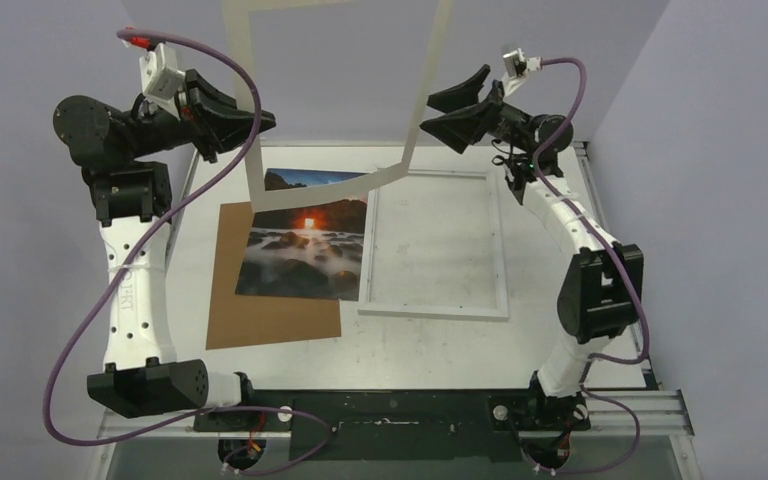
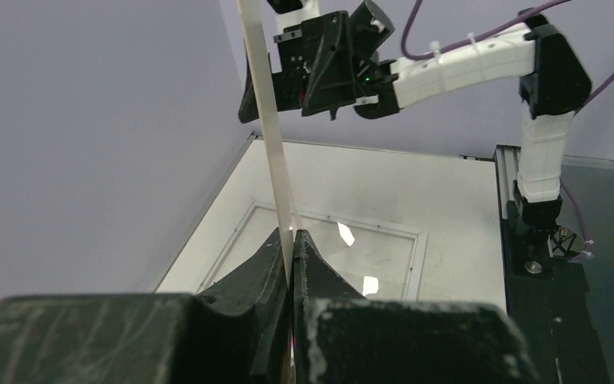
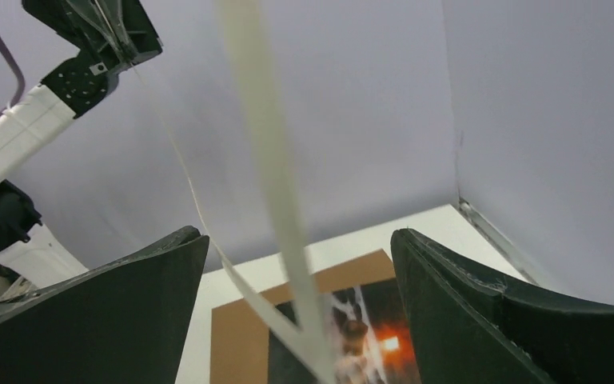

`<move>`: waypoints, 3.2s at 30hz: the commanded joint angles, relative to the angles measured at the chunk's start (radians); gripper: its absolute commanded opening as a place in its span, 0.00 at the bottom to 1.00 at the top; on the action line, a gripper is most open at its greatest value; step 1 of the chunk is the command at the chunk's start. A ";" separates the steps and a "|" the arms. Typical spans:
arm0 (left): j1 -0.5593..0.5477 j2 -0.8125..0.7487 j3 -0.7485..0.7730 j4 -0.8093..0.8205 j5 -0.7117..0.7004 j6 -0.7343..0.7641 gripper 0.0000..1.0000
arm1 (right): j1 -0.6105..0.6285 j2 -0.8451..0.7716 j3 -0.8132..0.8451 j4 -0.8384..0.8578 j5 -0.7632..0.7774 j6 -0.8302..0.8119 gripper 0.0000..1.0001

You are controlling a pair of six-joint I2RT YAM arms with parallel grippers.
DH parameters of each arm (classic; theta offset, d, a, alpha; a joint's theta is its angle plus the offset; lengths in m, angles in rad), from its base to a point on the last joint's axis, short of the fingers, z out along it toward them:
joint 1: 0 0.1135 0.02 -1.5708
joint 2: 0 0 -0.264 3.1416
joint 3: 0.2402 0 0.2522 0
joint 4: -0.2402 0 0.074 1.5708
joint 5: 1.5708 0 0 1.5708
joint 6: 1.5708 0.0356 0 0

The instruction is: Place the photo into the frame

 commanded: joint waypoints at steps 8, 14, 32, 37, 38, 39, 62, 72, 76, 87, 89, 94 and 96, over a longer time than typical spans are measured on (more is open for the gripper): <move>-0.010 -0.018 0.057 0.029 0.012 -0.050 0.00 | 0.022 0.204 0.195 0.744 -0.050 0.579 0.76; -0.009 -0.017 0.044 0.027 -0.007 -0.039 0.00 | 0.039 0.167 0.119 0.828 -0.043 0.635 0.34; -0.090 0.014 0.011 -0.968 -0.748 0.652 0.96 | 0.072 -0.291 -0.080 -0.679 0.172 -0.262 0.05; -0.118 -0.063 -0.282 -0.902 -0.843 0.701 0.96 | 0.056 -0.313 -0.080 -0.977 0.242 -0.343 0.05; -0.122 -0.070 -0.326 -0.889 -0.850 0.709 0.96 | 0.057 -0.315 -0.093 -0.986 0.244 -0.340 0.05; -0.122 -0.074 -0.361 -0.876 -0.852 0.711 0.96 | 0.057 -0.316 -0.102 -0.997 0.246 -0.340 0.05; -0.187 -0.141 -0.616 -0.786 -0.910 0.764 0.96 | 0.193 -0.178 0.134 -1.172 0.238 -0.301 0.05; -0.187 -0.150 -0.628 -0.804 -0.950 0.815 0.96 | 0.104 -0.306 -0.226 -1.202 0.253 -0.245 0.05; -0.187 -0.152 -0.623 -0.813 -0.953 0.829 0.97 | 0.086 -0.316 -0.260 -1.284 0.280 -0.308 0.05; -0.188 -0.158 -0.626 -0.840 -0.944 0.849 0.96 | 0.071 -0.257 -0.125 -1.612 0.422 -0.549 0.05; -0.188 -0.158 -0.625 -0.845 -0.943 0.852 0.96 | 0.059 -0.253 -0.109 -1.649 0.427 -0.584 0.05; -0.188 -0.160 -0.631 -0.851 -0.941 0.858 0.96 | 0.023 -0.268 -0.115 -1.672 0.450 -0.629 0.05; -0.188 -0.159 -0.631 -0.854 -0.937 0.861 0.96 | 0.018 -0.266 -0.119 -1.684 0.456 -0.643 0.05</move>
